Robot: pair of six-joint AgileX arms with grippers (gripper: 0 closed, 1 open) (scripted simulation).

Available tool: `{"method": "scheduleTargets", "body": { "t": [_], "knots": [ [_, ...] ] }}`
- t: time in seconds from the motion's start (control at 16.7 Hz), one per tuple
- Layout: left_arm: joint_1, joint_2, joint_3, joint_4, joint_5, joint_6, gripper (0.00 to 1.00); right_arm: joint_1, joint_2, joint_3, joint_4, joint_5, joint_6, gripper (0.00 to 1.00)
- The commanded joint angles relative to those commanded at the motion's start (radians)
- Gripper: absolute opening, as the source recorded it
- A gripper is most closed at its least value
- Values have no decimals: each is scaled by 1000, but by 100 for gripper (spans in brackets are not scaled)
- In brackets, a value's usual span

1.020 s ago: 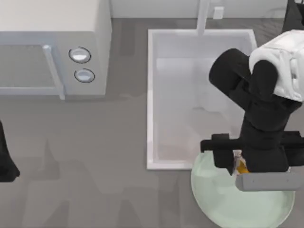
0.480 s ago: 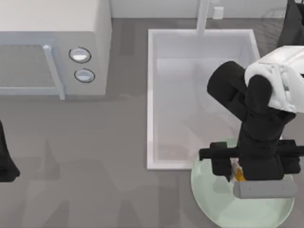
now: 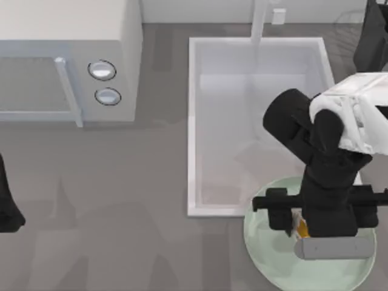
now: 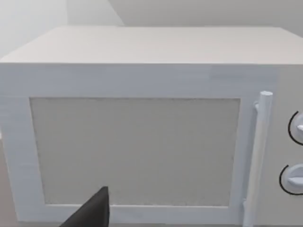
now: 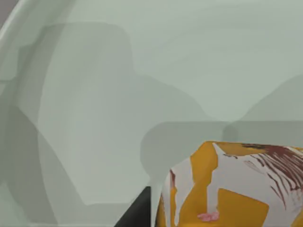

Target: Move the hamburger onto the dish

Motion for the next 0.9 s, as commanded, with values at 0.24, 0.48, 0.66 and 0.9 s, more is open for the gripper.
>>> {"method": "scheduleTargets", "body": {
  "t": [0.24,0.48,0.66,0.9],
  "knots": [
    [0,0,0,0,0,0,100,0,0,0,0,0,0,30],
    [0,0,0,0,0,0,100,0,0,0,0,0,0,60],
    [0,0,0,0,0,0,100,0,0,0,0,0,0,83],
    [0,0,0,0,0,0,100,0,0,0,0,0,0,100]
  ]
}}
